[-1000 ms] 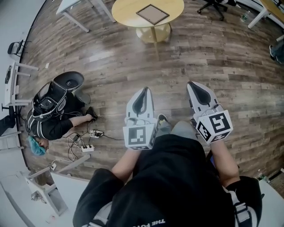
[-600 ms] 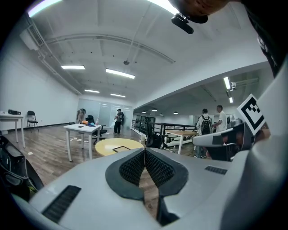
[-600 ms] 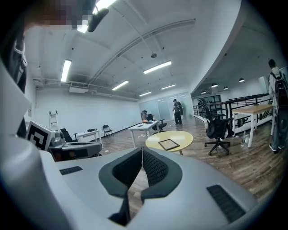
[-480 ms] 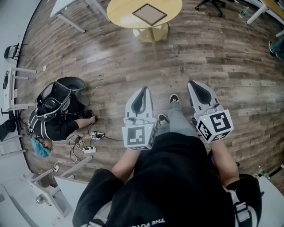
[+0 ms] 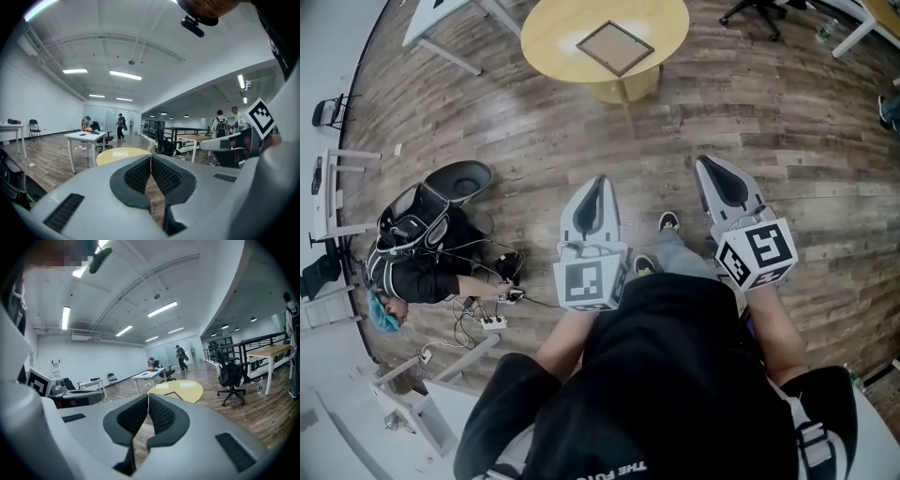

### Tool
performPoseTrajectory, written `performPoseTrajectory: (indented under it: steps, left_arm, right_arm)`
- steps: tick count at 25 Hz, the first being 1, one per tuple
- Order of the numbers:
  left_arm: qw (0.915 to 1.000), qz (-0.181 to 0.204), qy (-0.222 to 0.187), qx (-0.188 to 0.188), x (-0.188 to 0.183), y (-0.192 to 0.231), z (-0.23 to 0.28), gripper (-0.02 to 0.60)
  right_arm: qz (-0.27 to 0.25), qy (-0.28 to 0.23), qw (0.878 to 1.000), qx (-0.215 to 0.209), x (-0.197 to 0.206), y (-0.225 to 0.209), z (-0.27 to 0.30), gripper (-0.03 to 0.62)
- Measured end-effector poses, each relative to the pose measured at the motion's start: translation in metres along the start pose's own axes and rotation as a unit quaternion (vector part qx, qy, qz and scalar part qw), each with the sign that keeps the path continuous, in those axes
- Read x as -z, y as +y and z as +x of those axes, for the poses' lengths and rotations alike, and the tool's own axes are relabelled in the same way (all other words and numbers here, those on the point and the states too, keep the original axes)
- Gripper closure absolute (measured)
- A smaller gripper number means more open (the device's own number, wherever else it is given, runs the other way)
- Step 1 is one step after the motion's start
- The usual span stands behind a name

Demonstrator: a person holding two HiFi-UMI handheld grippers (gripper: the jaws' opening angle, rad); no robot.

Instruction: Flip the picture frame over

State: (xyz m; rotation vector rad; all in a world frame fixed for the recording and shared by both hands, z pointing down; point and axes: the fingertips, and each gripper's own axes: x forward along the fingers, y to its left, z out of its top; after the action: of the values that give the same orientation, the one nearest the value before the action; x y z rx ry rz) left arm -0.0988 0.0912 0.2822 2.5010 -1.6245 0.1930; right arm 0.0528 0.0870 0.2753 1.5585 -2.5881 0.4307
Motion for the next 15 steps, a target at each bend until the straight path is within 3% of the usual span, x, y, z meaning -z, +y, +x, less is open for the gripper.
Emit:
performPoseTrajectory:
  steps: [10, 15]
  left_arm:
    - [0.9993, 0.005, 0.011, -0.034, -0.018, 0.003, 0.085, 0.558]
    - [0.9992, 0.010, 0.017, -0.034, -0.022, 0.000, 0.111, 0.558]
  right_arm:
    - [0.017, -0.015, 0.999, -0.024, -0.030, -0.070, 0.059, 0.574]
    - [0.031, -0.012, 0.999, -0.023, -0.029, -0.090, 0.073, 0.574]
